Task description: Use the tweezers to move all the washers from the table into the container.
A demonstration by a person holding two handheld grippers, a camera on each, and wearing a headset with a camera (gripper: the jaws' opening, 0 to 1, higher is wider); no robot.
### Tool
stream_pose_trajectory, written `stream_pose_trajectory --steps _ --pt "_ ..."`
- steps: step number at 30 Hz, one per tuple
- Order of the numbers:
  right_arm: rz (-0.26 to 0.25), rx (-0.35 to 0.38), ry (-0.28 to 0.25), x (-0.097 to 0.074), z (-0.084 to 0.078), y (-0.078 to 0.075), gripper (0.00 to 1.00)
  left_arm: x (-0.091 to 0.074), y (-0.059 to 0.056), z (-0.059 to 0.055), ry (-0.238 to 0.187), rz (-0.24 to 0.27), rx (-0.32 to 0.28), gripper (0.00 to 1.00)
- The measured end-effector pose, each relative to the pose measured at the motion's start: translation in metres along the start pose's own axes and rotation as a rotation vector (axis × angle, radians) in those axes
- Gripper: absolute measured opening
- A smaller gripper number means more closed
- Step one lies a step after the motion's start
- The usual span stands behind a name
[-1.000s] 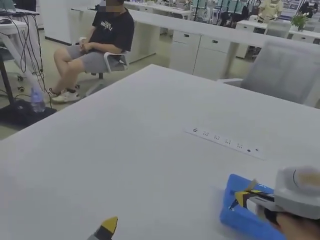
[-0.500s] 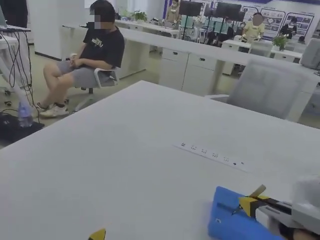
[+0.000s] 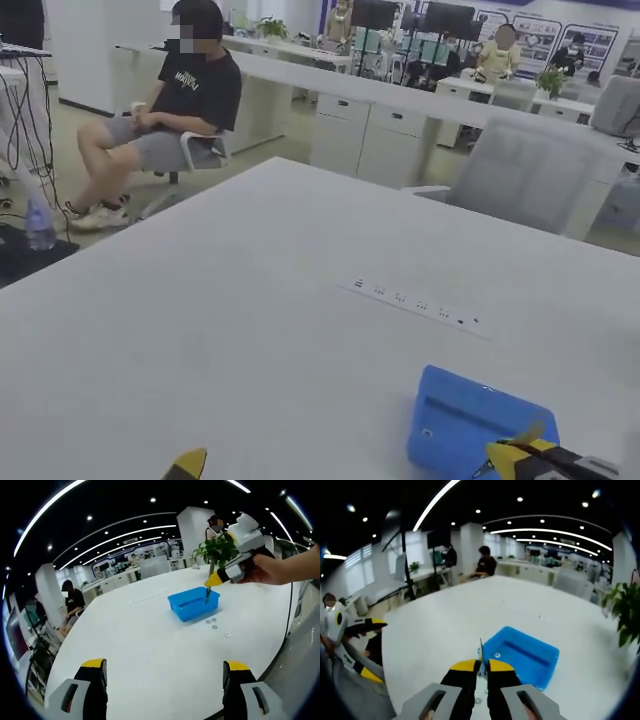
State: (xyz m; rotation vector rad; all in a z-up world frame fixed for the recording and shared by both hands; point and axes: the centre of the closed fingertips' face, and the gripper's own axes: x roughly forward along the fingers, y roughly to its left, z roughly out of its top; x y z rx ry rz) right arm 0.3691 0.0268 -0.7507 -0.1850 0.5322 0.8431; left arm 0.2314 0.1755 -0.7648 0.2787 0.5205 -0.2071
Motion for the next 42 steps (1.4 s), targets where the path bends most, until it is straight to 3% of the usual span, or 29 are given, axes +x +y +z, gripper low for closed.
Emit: stream_pose_trajectory --steps 6,18,27,34,42 --pt "0.003 0.016 0.049 0.012 -0.021 -0.001 0.03 0.001 0.0 -0.001 0.003 -0.001 0.002 0.99" --pt "-0.004 0.029 0.107 0.03 -0.04 -0.008 0.03 0.001 0.0 -0.002 0.011 0.0 0.005 0.99" --pt "-0.011 0.047 0.121 0.036 -0.047 -0.015 0.04 0.002 -0.002 -0.004 0.026 -0.004 0.017 0.97" --pt "-0.017 0.056 0.101 0.037 -0.046 -0.018 0.03 0.002 -0.001 -0.005 0.035 -0.001 0.02 0.97" --pt "-0.022 0.025 0.102 0.032 -0.049 -0.011 0.02 0.002 -0.001 -0.006 0.037 0.001 0.032 0.97"
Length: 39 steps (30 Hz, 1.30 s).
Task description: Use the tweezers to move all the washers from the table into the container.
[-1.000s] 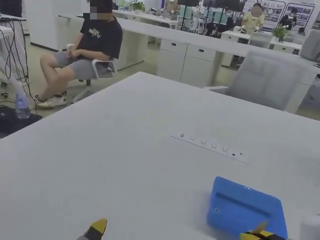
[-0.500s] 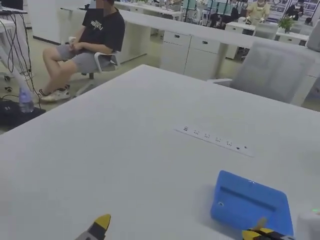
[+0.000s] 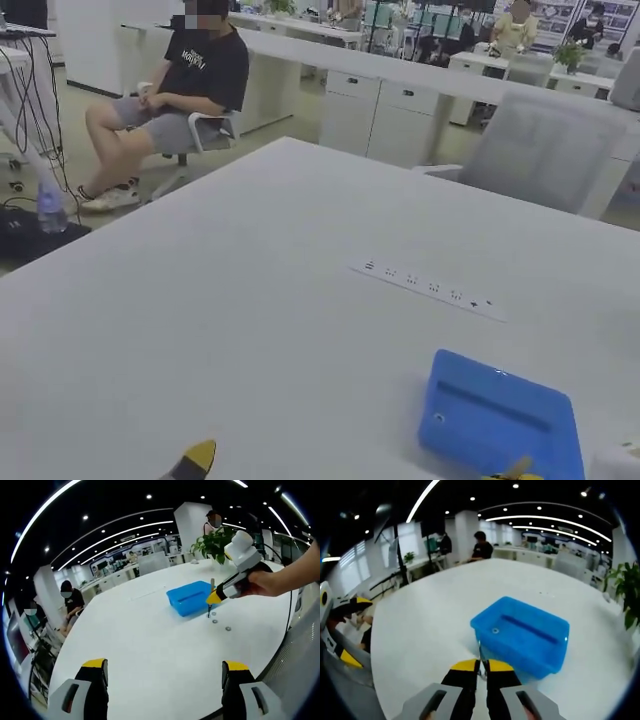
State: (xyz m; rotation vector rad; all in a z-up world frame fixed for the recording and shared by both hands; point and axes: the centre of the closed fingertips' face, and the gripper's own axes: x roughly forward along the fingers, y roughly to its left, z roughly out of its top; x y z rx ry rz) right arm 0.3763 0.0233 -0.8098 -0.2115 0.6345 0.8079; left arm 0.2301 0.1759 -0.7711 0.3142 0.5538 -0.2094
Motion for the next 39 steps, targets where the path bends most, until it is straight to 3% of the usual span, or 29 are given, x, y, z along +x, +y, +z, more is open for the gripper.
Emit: stream_pose_trajectory --steps 9,19,24,33,39 --pt "-0.007 0.0 0.022 -0.005 0.006 -0.006 0.02 -0.001 0.004 0.002 -0.01 0.014 -0.005 0.97" --pt "-0.004 -0.014 -0.054 -0.025 0.043 -0.004 0.02 -0.002 0.004 0.004 -0.024 0.015 -0.012 0.99" --pt "-0.004 -0.003 -0.103 -0.031 0.065 -0.01 0.02 -0.002 0.004 0.003 -0.024 0.014 -0.011 0.99" --pt "-0.017 0.025 -0.148 -0.012 0.087 -0.023 0.02 -0.002 0.003 0.003 -0.019 0.009 -0.009 0.99" --pt "-0.032 0.017 -0.128 0.012 0.087 -0.03 0.02 -0.001 0.002 0.001 -0.012 0.007 -0.004 0.98"
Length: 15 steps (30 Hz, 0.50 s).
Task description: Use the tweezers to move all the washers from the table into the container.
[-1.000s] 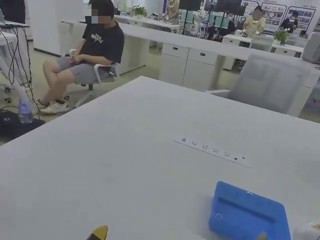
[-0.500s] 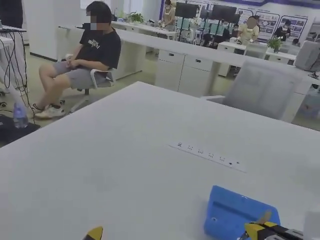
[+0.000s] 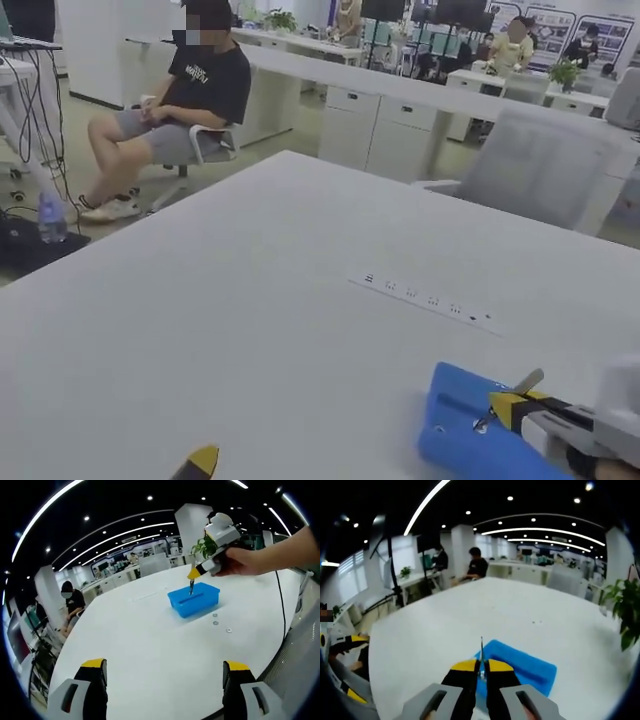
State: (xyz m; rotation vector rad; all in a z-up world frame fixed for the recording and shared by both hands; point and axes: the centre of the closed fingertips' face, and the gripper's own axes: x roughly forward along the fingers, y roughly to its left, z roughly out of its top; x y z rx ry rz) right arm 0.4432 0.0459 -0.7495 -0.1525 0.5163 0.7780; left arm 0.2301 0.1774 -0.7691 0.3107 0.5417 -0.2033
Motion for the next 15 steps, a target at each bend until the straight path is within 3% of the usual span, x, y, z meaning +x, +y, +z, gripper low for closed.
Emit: stream_pose_trajectory --steps 8,15 --pt "0.006 -0.01 0.052 0.024 -0.018 -0.006 0.02 0.0 -0.003 0.002 -0.01 -0.018 -0.007 0.99" --pt "0.016 -0.003 0.105 0.04 -0.034 -0.005 0.02 0.002 -0.004 -0.002 0.011 -0.017 0.003 0.99"
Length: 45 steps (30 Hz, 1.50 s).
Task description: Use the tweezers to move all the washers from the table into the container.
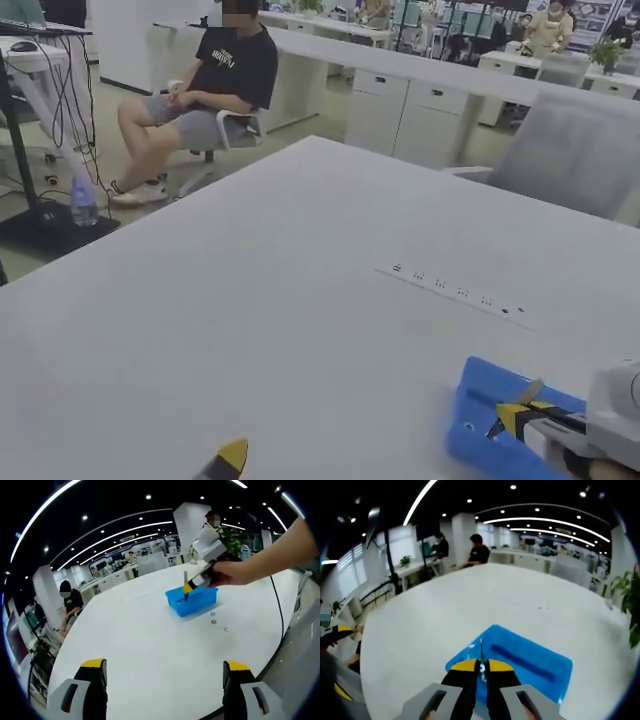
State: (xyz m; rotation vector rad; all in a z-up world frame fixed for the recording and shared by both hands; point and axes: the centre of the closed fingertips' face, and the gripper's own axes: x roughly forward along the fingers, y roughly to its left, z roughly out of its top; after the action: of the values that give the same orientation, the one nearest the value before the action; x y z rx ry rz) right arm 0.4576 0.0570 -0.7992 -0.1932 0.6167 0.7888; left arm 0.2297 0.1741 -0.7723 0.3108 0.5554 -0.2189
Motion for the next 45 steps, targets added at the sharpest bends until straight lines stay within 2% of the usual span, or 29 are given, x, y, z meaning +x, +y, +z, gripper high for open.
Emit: stream_pose_trajectory --steps 7,14,17,20,23,29,35,41,43,45 --pt "0.003 -0.004 0.01 0.009 -0.005 0.0 0.02 0.001 0.0 -0.002 0.014 0.002 0.009 0.99" --pt "0.002 0.006 0.006 0.007 -0.004 -0.002 0.03 0.001 -0.001 -0.001 0.01 0.0 0.012 0.99" --pt "-0.005 0.043 0.01 0.007 -0.004 -0.004 0.03 0.001 -0.001 -0.001 0.008 -0.001 0.011 0.99" --pt "-0.005 0.061 -0.01 0.0 0.001 -0.001 0.04 0.001 -0.001 -0.001 0.007 -0.001 0.014 0.99" --pt "-0.013 0.037 -0.027 -0.005 0.007 -0.001 0.03 0.001 0.0 -0.001 0.01 0.001 0.016 0.99" --pt "-0.023 0.037 -0.088 -0.04 0.022 0.002 0.03 -0.001 0.0 0.001 -0.004 0.002 0.013 0.99" --pt "-0.029 0.046 -0.139 -0.072 0.025 0.01 0.03 -0.001 0.001 0.001 -0.007 0.01 0.016 0.99" --pt "-0.03 0.083 -0.168 -0.092 0.014 0.019 0.03 -0.002 0.002 0.002 -0.011 0.012 0.015 0.99" --pt "-0.027 0.094 -0.164 -0.099 0.005 0.029 0.03 -0.002 0.002 0.002 -0.014 0.013 0.015 0.99" --pt "-0.024 0.108 -0.154 -0.099 -0.005 0.03 0.03 -0.002 0.002 0.002 -0.013 0.013 0.015 0.99"
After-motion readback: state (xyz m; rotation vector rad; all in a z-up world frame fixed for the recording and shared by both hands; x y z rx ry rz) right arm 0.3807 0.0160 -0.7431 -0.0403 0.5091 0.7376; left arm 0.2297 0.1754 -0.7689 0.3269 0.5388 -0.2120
